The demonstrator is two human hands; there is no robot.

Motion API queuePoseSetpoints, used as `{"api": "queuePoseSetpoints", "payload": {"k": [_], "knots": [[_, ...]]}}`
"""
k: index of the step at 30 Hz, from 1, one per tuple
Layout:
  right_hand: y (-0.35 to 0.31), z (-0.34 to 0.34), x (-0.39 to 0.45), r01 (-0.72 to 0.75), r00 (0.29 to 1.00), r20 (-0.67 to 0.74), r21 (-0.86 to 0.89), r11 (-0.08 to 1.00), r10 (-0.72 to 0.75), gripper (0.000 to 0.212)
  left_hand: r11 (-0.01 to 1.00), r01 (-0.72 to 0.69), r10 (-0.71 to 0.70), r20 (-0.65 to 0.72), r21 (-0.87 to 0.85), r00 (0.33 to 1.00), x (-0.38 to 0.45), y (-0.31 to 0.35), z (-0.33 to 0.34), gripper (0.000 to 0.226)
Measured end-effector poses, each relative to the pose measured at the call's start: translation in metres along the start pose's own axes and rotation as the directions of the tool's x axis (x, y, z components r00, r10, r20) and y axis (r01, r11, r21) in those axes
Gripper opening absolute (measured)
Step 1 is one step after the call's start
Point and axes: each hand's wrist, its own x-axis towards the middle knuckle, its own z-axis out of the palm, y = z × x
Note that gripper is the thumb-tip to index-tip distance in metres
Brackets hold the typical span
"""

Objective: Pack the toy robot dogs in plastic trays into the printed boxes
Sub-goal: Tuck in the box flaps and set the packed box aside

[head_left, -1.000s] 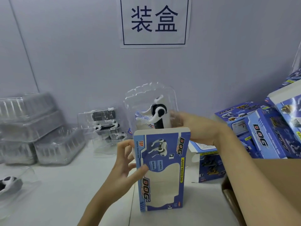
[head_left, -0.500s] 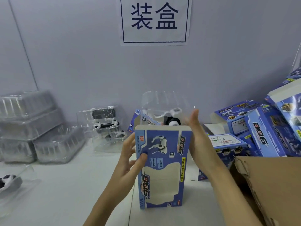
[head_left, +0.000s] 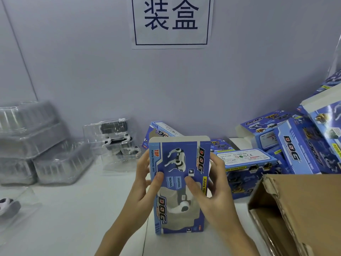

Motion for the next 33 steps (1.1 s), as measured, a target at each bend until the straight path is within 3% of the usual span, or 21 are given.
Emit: {"api": "queuePoseSetpoints", "payload": {"k": [5,7,9,12,15,17,19,22,24,30,33], "knots": [[0.003,-0.001,-0.002,0.017,1.0,0.001,-0.034,0.999,-0.017,0.066,0.998,0.042,-0.042,0.001,0.041,0.999,-0.001,-0.004,-0.002,0.033],[0.006,0.0,-0.002,0.002,1.0,0.012,-0.042,0.999,-0.002,0.055,0.997,0.015,-0.016,0.004,0.081,1.0,0.0,-0.006,-0.003,0.036],[0.007,0.001,-0.003,0.001,1.0,-0.017,-0.093,0.996,-0.002,0.059,0.981,-0.066,0.074,-0.039,0.185,0.996,0.0,-0.006,-0.001,0.033],[0.003,0.004,-0.004,0.002,0.98,-0.197,-0.171,0.985,-0.036,0.077,0.836,-0.185,0.289,-0.128,0.517,0.949,-0.001,-0.008,0.006,0.027],[-0.002,0.011,-0.012,0.085,0.955,-0.272,-0.147,0.985,-0.123,0.063,0.689,-0.162,0.361,-0.14,0.707,0.922,-0.006,-0.006,0.015,0.046],[-0.004,0.022,-0.022,0.134,0.971,-0.177,-0.16,0.978,-0.162,0.065,0.718,-0.198,0.383,-0.141,0.667,0.913,-0.01,-0.001,0.017,0.053],[-0.005,0.031,-0.028,0.122,0.985,-0.099,-0.181,0.976,-0.141,0.084,0.793,-0.233,0.394,-0.182,0.563,0.901,-0.013,0.002,0.019,0.049],[-0.003,0.031,-0.026,0.104,0.99,-0.077,-0.188,0.977,-0.12,0.113,0.92,-0.23,0.327,-0.3,0.316,0.896,-0.012,-0.002,0.027,0.045],[-0.001,0.026,-0.023,0.099,0.989,-0.089,-0.199,0.975,-0.119,0.121,0.955,-0.222,0.278,-0.329,0.198,0.902,-0.012,-0.004,0.031,0.049],[0.007,0.006,-0.011,0.141,0.983,-0.086,-0.203,0.969,-0.161,0.092,0.874,-0.159,0.347,-0.361,0.46,0.866,-0.003,-0.017,0.018,0.077],[0.011,-0.006,-0.008,0.114,0.992,-0.039,-0.087,0.99,-0.117,0.08,0.9,-0.112,0.255,-0.301,0.421,0.919,0.002,-0.02,0.007,0.09]]}}
